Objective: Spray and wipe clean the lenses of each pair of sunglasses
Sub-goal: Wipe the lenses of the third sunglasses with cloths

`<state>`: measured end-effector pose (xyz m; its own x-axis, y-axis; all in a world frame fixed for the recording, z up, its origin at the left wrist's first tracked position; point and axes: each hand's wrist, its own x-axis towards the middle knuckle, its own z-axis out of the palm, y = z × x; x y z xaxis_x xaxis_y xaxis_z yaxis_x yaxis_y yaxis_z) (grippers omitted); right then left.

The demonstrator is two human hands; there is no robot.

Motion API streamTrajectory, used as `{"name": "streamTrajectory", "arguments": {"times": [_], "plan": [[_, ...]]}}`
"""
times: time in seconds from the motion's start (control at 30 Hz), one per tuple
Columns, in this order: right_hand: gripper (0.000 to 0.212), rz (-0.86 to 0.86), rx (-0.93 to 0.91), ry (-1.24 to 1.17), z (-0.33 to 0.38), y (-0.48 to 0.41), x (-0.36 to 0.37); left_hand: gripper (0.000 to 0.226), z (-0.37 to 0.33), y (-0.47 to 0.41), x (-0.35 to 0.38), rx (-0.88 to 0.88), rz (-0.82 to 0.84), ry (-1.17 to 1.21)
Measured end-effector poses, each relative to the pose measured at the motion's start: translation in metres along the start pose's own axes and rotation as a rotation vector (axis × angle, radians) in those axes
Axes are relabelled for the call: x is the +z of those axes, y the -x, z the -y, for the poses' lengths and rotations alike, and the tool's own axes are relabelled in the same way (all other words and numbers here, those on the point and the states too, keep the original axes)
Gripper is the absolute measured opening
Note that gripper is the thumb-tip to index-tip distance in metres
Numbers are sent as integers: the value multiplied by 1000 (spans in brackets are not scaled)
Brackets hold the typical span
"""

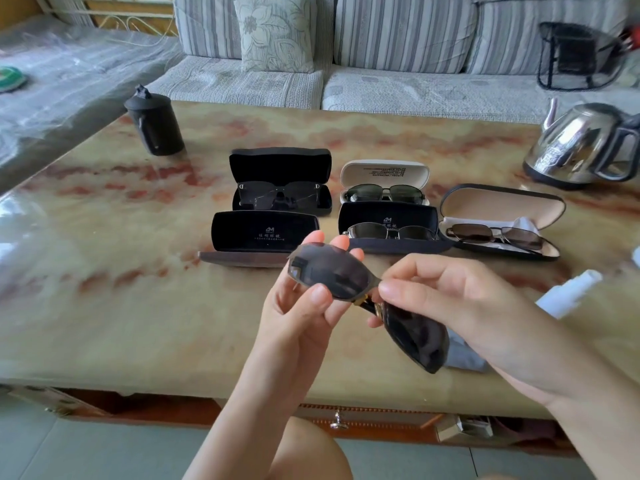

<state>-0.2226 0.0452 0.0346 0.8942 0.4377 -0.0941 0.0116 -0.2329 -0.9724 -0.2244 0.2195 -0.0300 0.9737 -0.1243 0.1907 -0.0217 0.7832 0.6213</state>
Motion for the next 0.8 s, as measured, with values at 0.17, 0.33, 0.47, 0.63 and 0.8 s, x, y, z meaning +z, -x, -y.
{"name": "streamTrajectory", "arguments": {"times": [0.17,0.33,0.47,0.63,0.8], "plan": [[31,-202,-30,187,-15,-3,-20,62,-2,-2,-1,18,-42,-28],[15,-353,130,641,-75,6,-41,60,-7,-2,-3,34,-38,-93],[31,-388,-36,777,-86,17,-38,61,-8,-2,-4,35,-36,-103],[41,-415,114,809,-94,18,-38,60,-8,-1,-5,37,-38,-134],[15,-530,-136,424,-46,14,-44,62,-8,1,-3,10,2,-262]]}}
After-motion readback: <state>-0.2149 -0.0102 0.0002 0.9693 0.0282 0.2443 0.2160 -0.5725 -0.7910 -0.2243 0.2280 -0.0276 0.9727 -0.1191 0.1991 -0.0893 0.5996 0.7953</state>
